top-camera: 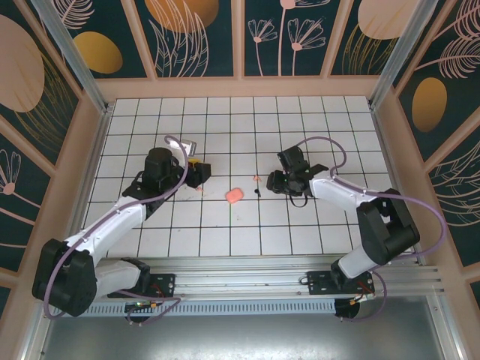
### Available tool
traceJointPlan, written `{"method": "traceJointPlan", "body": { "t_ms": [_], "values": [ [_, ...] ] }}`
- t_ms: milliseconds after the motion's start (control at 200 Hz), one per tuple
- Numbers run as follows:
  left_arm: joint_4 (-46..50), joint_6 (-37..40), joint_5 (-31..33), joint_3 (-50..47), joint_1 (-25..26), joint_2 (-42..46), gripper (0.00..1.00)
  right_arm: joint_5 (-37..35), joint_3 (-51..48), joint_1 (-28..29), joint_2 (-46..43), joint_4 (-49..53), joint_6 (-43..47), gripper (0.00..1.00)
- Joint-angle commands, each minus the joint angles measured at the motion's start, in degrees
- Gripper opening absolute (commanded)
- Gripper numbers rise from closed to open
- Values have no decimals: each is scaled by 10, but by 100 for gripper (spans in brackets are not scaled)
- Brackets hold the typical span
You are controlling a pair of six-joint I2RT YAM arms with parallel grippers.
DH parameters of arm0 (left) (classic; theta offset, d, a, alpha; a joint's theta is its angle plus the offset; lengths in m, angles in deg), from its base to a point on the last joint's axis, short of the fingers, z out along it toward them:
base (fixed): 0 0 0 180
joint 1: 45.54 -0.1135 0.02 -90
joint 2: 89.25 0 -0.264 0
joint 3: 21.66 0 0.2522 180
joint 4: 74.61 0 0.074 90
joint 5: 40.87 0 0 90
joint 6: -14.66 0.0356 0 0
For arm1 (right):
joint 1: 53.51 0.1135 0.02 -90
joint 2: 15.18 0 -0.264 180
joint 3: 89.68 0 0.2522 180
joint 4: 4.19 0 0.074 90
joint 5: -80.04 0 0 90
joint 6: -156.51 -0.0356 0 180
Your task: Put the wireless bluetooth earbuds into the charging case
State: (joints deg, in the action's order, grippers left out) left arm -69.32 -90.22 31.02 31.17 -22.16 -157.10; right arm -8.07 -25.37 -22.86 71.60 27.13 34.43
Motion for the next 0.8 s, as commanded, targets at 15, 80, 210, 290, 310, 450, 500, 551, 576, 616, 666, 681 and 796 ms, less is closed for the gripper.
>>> {"method": "traceJointPlan", "body": {
  "t_ms": [15, 80, 210, 290, 310, 450, 500, 551, 576, 616, 666, 681, 796],
  "values": [
    [-103, 20, -26, -42, 8, 31, 50, 31, -28, 14, -38, -89, -23, 51],
    [-134, 24, -36, -62, 9, 43, 50, 38, -41, 20, -53, -116, -32, 51],
    [-199, 29, -58, -95, 11, 58, 50, 62, -70, 32, -85, -186, -50, 50],
    [-231, 32, -67, -111, 13, 63, 50, 70, -92, 41, -110, -238, -69, 50],
    [-238, 33, -69, -115, 15, 64, 50, 71, -98, 42, -116, -251, -74, 50],
    [-274, 39, -82, -132, 27, 63, 52, 88, -122, 57, -149, -330, -94, 50],
    [-274, 44, -83, -132, 34, 59, 53, 93, -124, 63, -155, -345, -98, 49],
    [-271, 50, -86, -128, 41, 53, 53, 94, -126, 70, -160, -360, -102, 49],
    [-270, 53, -87, -127, 44, 51, 53, 94, -127, 72, -163, -367, -104, 49],
    [-269, 58, -87, -125, 51, 49, 53, 96, -128, 76, -166, -377, -107, 49],
    [-269, 65, -87, -123, 59, 47, 53, 97, -131, 81, -170, -390, -113, 49],
    [-269, 66, -88, -123, 61, 47, 53, 97, -132, 82, -171, -394, -115, 49],
    [-278, 72, -92, -119, 75, 39, 53, 99, -140, 95, -180, -429, -128, 48]
  ]
}}
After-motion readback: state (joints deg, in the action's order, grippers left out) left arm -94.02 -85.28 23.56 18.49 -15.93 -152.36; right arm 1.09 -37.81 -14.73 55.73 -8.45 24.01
